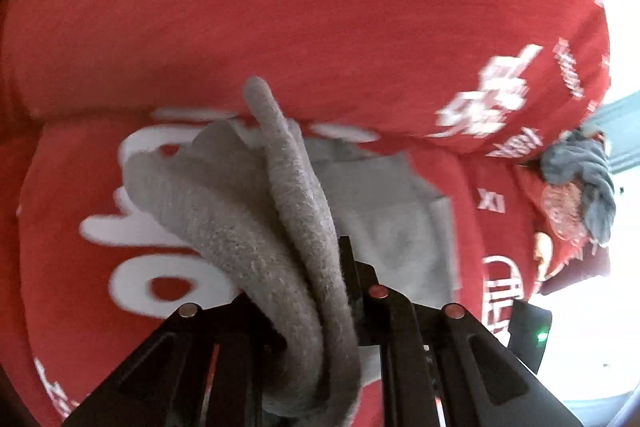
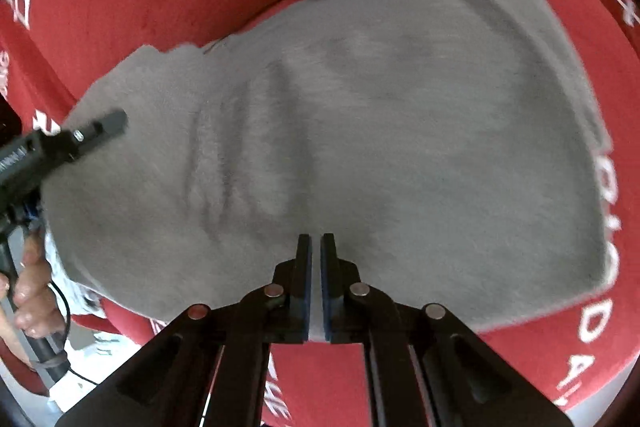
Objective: Fold small clothes
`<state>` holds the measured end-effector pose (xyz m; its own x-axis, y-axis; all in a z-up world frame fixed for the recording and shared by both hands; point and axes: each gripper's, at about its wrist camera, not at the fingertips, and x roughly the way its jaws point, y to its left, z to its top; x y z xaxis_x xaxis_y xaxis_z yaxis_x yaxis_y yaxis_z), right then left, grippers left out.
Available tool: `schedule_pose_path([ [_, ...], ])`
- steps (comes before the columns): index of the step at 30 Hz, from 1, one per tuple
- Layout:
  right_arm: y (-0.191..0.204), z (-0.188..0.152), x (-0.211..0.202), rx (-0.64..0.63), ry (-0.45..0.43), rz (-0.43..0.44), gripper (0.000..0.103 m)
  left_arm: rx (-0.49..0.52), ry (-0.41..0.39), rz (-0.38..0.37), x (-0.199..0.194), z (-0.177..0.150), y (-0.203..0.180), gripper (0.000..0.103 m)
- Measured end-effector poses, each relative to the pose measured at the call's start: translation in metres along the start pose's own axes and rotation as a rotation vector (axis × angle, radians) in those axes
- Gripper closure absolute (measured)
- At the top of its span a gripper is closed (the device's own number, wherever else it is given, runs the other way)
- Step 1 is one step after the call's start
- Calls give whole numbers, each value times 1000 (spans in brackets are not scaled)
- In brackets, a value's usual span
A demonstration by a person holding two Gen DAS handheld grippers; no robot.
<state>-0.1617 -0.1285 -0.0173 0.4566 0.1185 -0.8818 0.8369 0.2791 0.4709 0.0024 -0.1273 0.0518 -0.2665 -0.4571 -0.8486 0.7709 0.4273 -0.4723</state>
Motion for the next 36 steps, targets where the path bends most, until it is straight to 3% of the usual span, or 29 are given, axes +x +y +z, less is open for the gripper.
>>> schedule_pose_path([
  [4, -37, 0, -32, 82, -42, 53, 97, 114, 10, 14, 17, 10, -63, 87],
  [9, -77, 5, -53, 185, -95, 124, 97, 221, 96, 61, 84, 10, -132, 87],
  [15, -115, 8, -39, 301, -79, 226, 95, 381, 209, 240, 163, -10, -182, 86],
  [16, -120, 8, -35, 318, -71, 244, 95, 406, 201, 259, 165, -14, -186, 80],
  [19, -134, 7, -31, 342, -61, 272, 95, 431, 161, 181, 153, -20, -199, 39],
  [20, -136, 8, -30, 349, -59, 284, 94, 442, 149, 171, 148, -23, -201, 33],
  [22, -139, 9, -29, 358, -58, 296, 94, 473, 139, 167, 145, -24, -208, 33],
  [28, -162, 11, -46, 399, -99, 353, 92, 406, 95, 109, 111, -14, -190, 33],
  [30, -175, 17, -49, 456, -145, 428, 74, 362, 77, 109, 97, -10, -171, 33],
  [31, -182, 18, -51, 496, -167, 468, 57, 341, 77, 105, 91, -8, -160, 33],
  [36, -207, 31, -43, 624, -181, 677, 53, 246, 89, 208, 83, -5, -105, 33],
])
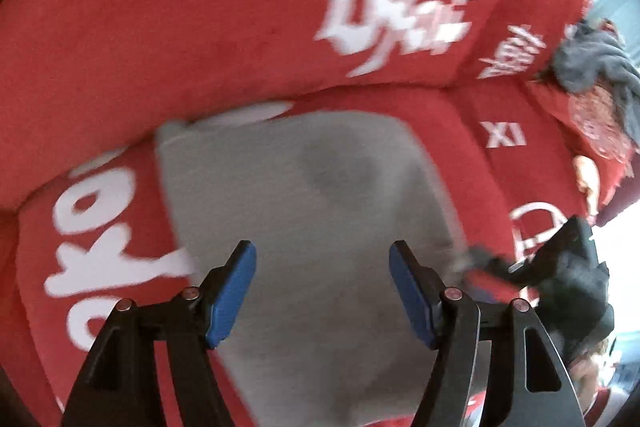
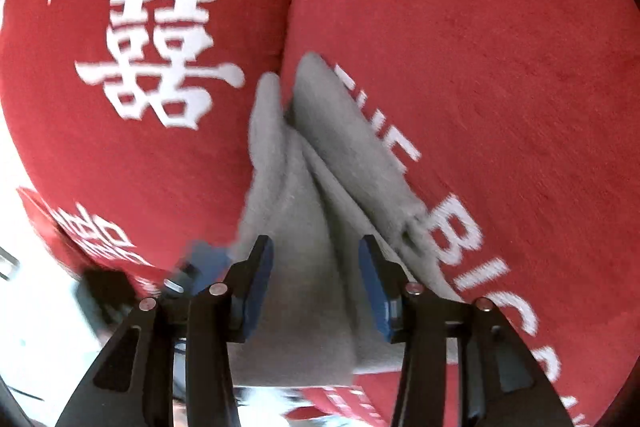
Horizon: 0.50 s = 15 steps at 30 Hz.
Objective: Fold small clothes
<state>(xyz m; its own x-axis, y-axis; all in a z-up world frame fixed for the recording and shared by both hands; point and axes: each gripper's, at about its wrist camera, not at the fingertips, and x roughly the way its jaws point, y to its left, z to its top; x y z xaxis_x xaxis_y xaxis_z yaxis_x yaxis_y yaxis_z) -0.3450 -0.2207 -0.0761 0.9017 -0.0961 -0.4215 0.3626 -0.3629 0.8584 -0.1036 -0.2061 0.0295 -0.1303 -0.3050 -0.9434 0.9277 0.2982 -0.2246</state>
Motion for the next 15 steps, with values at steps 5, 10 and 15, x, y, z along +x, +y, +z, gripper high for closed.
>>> schedule_pose_path([
  [5, 13, 9, 25, -30, 63, 7, 51, -95, 16, 79, 4, -16, 45, 33],
  [10, 46, 17, 43, -169, 112, -149, 56, -123, 29, 130, 12, -26, 68, 33],
  [15, 98, 1, 44, -460, 89, -310, 89, -109, 10, 134, 10, -28, 63, 33],
])
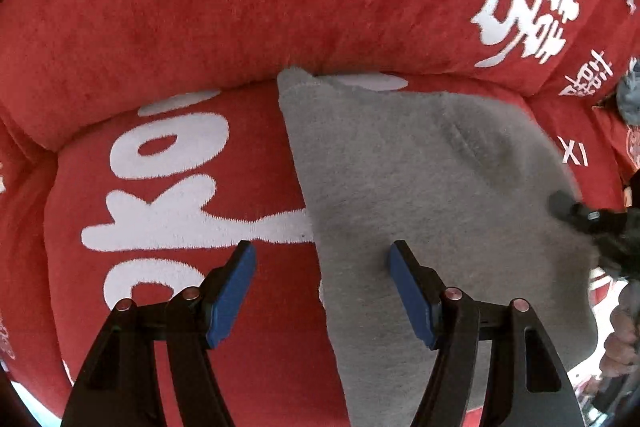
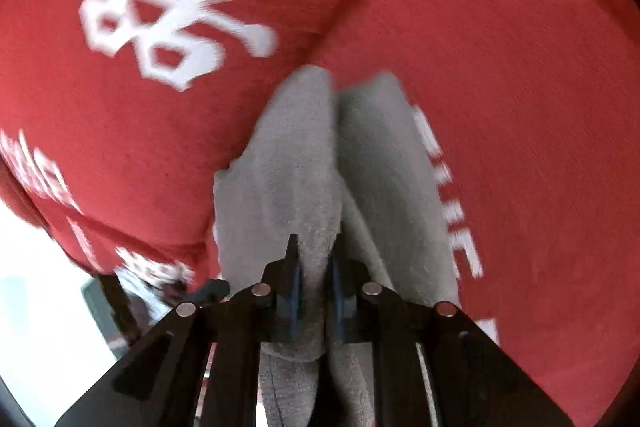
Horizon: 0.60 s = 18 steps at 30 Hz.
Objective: Fold small clothes
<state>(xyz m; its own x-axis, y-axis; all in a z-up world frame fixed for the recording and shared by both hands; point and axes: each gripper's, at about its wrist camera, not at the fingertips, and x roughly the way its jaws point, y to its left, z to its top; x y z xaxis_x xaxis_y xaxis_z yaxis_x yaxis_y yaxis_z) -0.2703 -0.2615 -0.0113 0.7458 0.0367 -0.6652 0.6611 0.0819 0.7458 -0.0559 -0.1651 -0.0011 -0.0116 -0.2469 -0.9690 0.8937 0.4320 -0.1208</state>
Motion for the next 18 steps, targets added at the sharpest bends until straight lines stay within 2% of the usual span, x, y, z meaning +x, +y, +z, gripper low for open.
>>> schedule_pose_path([
  [2, 9, -5, -14, -44, -34, -5, 89, 28, 2, -2, 2, -2, -7, 33],
  [4, 0, -11, -20, -25, -52, -30, 89, 51, 9, -5, 7, -4, -12, 33],
  [6, -18, -14, -16, 28, -44, -81, 89, 62, 10, 2, 12, -5, -17, 24],
  [10, -38, -11, 5, 41, -4, -123, 87, 44, 11, 1, 18, -7, -15, 22],
  [16, -20, -6, 1, -32, -9, -249, 78, 56, 28, 8, 5, -9, -12, 22],
  [18, -14, -9, -13, -45, -26, -300, 78, 67, 33, -23, -4, -13, -11, 22],
])
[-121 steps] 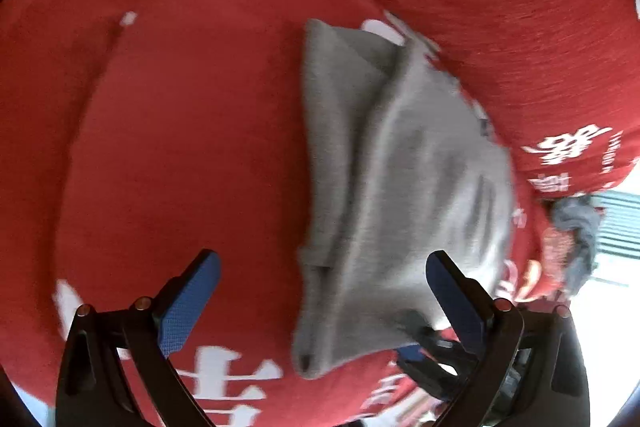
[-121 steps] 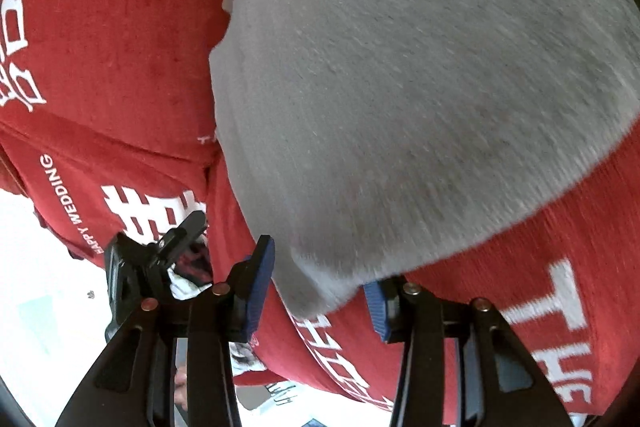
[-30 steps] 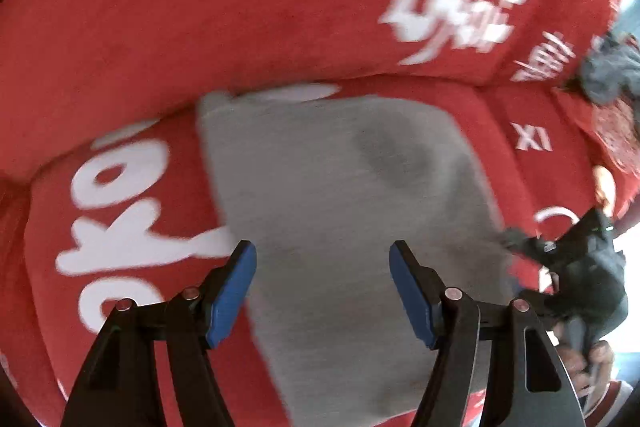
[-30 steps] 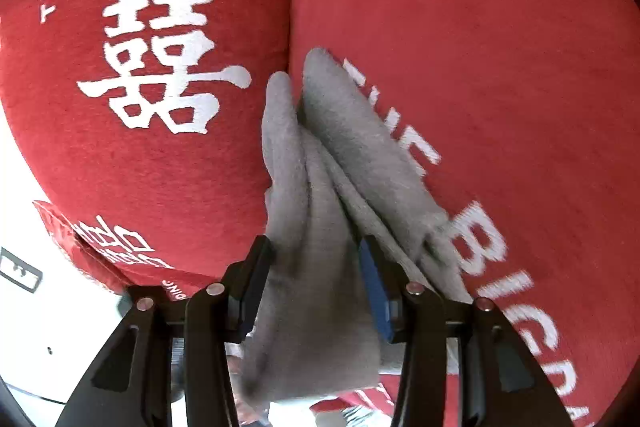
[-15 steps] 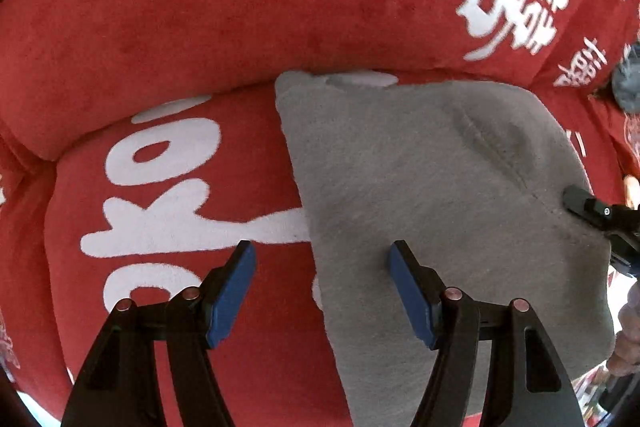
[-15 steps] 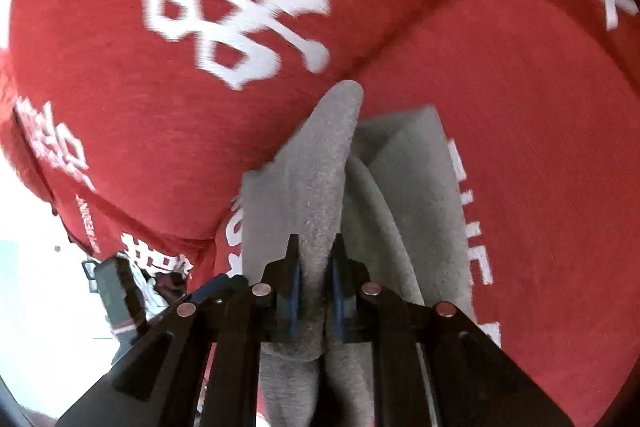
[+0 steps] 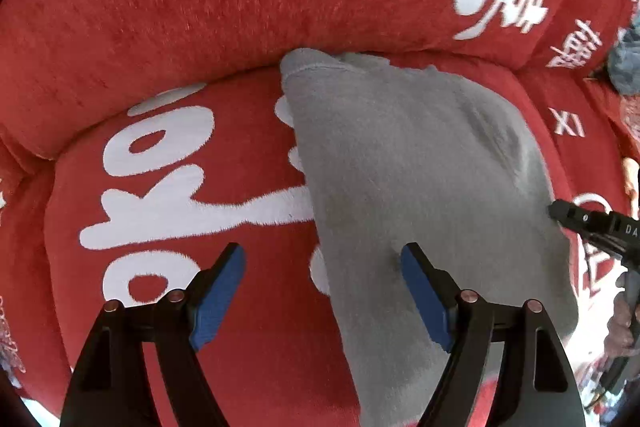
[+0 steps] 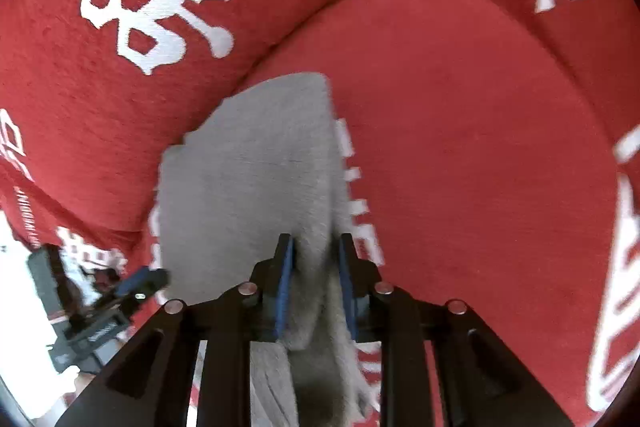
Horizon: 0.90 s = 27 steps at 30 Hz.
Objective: Fold small clothes
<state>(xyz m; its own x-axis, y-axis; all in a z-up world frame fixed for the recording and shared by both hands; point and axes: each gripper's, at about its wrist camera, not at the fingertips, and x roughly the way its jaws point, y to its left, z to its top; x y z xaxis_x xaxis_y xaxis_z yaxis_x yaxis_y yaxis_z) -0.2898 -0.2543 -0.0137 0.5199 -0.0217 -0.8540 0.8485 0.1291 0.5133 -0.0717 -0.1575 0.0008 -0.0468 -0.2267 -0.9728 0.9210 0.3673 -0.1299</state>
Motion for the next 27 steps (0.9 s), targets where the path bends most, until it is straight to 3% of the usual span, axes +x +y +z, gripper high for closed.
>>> schedule_pose_path([
  [5, 7, -26, -45, -48, -20, 92, 83, 36, 41, -119, -11, -19, -11, 22],
  [8, 22, -46, -51, -121, 24, 122, 86, 81, 72, -137, -7, -33, -27, 22],
  [13, 34, -77, -29, -228, 109, 16, 86, 119, 138, -75, 21, -60, -35, 22],
  [16, 14, -86, -18, -202, 133, -50, 89, 85, 162, -92, 30, -72, -23, 22],
  [17, 5, -87, -16, -186, 136, -62, 95, 62, 170, -109, 32, -75, -17, 21],
  [19, -7, -89, -15, -159, 135, -52, 100, 46, 177, -102, 30, -81, -13, 15],
  [27, -2, -93, -18, -161, 134, -94, 103, 39, 181, -57, 21, -78, -13, 15],
])
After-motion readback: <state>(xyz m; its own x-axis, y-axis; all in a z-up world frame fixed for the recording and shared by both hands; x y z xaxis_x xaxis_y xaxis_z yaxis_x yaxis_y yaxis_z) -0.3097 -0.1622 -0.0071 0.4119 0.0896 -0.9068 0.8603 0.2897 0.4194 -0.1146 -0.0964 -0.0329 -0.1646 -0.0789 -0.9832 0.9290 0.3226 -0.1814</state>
